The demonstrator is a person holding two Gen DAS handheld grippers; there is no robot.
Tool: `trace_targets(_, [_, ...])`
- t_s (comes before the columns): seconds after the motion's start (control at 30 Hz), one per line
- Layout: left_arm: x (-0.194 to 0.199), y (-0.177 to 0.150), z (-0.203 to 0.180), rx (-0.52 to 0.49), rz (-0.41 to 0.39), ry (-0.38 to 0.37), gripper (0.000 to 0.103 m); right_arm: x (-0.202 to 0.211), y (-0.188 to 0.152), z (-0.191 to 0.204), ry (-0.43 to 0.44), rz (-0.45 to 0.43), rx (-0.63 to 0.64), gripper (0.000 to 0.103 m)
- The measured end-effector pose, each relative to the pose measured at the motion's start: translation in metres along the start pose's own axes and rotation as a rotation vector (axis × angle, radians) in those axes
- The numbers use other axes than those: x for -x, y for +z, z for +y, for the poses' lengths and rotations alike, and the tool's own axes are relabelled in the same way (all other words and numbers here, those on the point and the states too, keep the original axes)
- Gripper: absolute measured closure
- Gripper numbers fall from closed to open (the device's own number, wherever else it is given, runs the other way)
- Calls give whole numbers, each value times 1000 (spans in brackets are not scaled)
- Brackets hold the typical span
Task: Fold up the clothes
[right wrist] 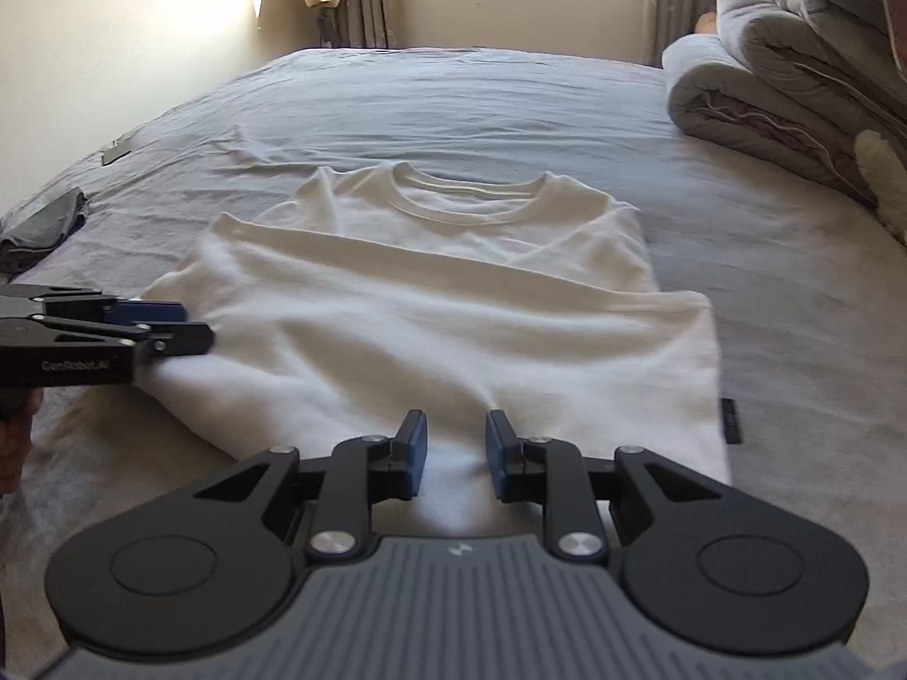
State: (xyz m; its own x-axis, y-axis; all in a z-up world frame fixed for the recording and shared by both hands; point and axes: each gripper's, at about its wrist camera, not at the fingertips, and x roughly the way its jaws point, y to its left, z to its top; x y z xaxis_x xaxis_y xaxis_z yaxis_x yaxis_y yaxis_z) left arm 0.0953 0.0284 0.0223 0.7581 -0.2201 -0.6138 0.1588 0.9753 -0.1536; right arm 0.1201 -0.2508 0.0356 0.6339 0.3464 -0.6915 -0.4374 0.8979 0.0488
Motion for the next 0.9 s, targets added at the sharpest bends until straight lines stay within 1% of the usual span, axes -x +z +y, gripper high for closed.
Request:
trace_targets(0.1, [6,0,6,24,9,-4,60,7,-10,-33,-77,61,-32,74])
trace_targets(0.2, [15,-1,11,47,24,7,60,13,-17,-55,-52,82,-110,74])
trace_targets(0.27, [25,-1,15,71,39,10,60,18,-17,-53,-52,91,-112,74])
trace_targets(0.3, [32,0,19,99,43,7,59,21,-15,-52,-47,88,-126,73])
trace_targets(0.33, [37,0,24,130,45,4,56,25,-14,-54,-43,78,-160,63])
trace_targets(0.4, [46,1,33,184,45,13,44,34,-12,-61,-50,54,-232,52])
trace_targets(0.43, [48,1,36,194,42,28,34,36,-13,-65,-60,46,-250,49])
trace_targets(0.47, [49,0,39,206,40,39,31,36,-14,-70,-55,45,-280,48])
trace_targets(0.53, [45,-4,47,252,46,36,32,34,-19,-81,-18,51,-367,48])
trace_targets(0.63, [36,-9,52,325,81,24,33,29,-24,-89,42,63,-480,48])
trace_targets(0.67, [34,-11,51,337,89,26,34,27,-25,-89,61,70,-497,48])
trace_targets(0.7, [36,-12,49,331,89,35,36,26,-26,-86,67,80,-491,58])
trace_targets(0.73, [36,-12,49,327,91,43,54,25,-25,-83,66,91,-476,72])
trace_targets(0.77, [35,-12,49,337,100,36,80,25,-25,-80,54,97,-458,76])
trace_targets(0.8, [34,-12,52,356,112,20,83,25,-25,-79,43,97,-448,84])
trace_targets(0.87, [33,-14,56,383,126,9,91,26,-24,-81,44,93,-446,89])
trace_targets(0.9, [33,-14,58,396,131,2,92,27,-23,-82,48,91,-444,91])
